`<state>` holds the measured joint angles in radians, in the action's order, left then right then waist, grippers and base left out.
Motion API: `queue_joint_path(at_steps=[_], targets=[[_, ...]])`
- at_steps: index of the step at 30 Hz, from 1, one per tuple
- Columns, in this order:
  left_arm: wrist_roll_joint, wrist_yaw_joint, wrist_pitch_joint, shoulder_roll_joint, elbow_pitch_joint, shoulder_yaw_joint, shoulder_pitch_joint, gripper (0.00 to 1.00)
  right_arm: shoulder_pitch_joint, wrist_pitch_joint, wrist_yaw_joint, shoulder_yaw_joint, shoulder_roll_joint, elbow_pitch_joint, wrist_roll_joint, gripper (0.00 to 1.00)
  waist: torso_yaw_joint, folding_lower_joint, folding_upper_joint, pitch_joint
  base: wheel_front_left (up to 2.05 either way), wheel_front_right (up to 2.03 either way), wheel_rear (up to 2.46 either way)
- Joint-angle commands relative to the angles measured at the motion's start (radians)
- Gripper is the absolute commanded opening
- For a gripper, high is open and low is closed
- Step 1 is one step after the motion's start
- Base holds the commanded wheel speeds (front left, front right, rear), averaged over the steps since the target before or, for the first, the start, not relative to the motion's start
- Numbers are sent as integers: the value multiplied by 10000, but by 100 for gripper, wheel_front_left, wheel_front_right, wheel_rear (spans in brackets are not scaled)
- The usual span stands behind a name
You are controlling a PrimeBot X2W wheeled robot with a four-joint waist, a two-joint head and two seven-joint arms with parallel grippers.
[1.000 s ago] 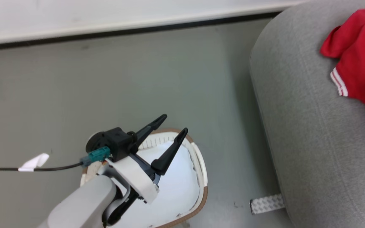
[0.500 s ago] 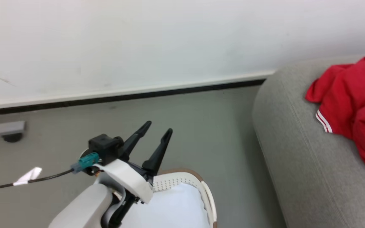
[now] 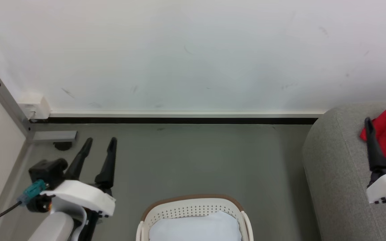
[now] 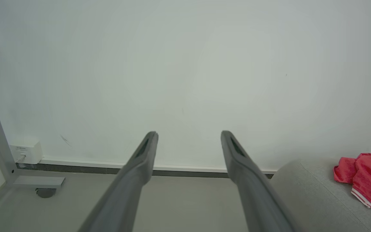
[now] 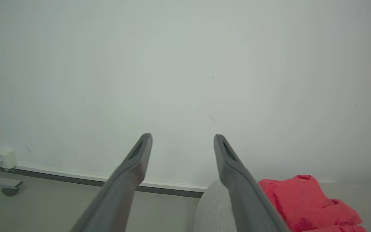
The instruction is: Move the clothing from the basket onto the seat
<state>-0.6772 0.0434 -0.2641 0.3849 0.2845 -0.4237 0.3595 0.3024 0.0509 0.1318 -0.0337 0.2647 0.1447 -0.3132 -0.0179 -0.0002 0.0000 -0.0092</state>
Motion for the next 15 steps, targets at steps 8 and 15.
queue_joint_path(at_steps=[8,15], targets=[[968,-69,2,-358,-172,1229,-1131,100,-1344,-1504,-23,264,-1154,-19,355,100,265,2,0,-18,0,0,0],[2342,-777,1,-1328,-509,2569,-2274,100,-2268,-3054,-23,855,-1682,767,577,100,188,2,0,43,0,0,0]])
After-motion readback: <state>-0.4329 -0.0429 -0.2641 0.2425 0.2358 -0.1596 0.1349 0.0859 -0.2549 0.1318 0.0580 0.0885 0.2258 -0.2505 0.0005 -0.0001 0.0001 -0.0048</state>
